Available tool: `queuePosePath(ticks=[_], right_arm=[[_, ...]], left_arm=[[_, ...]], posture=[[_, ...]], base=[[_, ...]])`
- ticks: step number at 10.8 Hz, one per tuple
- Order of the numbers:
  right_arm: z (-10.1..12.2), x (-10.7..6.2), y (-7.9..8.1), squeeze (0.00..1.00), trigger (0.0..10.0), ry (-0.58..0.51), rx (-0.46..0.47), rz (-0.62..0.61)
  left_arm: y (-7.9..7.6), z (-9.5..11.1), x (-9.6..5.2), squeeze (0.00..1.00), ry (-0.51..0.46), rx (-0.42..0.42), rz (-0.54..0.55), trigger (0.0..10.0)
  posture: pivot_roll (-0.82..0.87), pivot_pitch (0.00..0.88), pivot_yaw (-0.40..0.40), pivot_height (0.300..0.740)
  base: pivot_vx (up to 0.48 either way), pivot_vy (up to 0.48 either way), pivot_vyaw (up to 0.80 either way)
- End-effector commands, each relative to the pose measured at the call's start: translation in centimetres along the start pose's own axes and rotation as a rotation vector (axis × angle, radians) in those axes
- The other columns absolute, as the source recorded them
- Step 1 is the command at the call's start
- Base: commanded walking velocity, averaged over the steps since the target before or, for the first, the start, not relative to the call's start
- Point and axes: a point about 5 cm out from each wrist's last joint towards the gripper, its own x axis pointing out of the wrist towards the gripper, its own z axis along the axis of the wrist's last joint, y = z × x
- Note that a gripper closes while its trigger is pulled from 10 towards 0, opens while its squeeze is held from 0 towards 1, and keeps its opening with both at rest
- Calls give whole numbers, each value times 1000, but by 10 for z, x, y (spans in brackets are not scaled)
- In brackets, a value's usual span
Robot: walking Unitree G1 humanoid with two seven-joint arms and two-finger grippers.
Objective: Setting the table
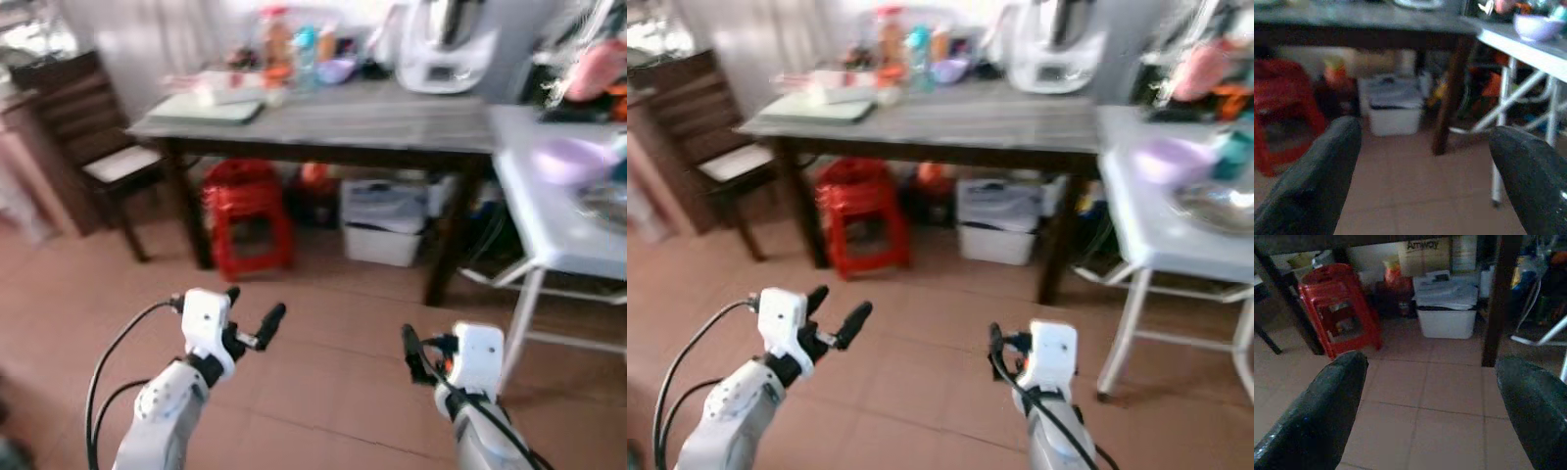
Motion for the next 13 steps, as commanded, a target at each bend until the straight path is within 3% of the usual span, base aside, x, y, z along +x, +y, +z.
queuePosePath(ticks=[1, 6, 7, 8, 11, 13], right_arm=[[3, 0, -2, 0, 10000, -11, 0, -17], [4, -3, -2, 0, 10000, -19, -8, -20], [4, -3, -2, 0, 10000, -20, -12, -19], [5, -3, -2, 0, 10000, -21, -13, -18], [10, -2, -2, 0, 10000, -49, -32, -14], [36, -7, -3, 0, 10000, -213, -93, -5]], left_arm=[[2, 5, 0, 0, -11, 9, -8, 10000], [0, 7, 2, 0, -12, 7, -23, 10000], [3, 3, 4, 0, 11, 2, 33, 10000], [8, -6, 7, 0, 115, 56, 94, 10000], [9, 6, 9, 0, 46, 48, 48, 10000], [7, 26, 9, 0, -97, 148, 104, 10000]], posture=[[50, 0, 56, 740], [44, 0, 62, 740], [43, 0, 60, 740], [42, 0, 57, 740], [41, 0, 53, 740], [38, 0, 50, 740]], base=[[480, 0, 0], [480, 0, 0], [0, 0, 0], [0, 0, 0], [0, 0, 0], [0, 0, 0]])
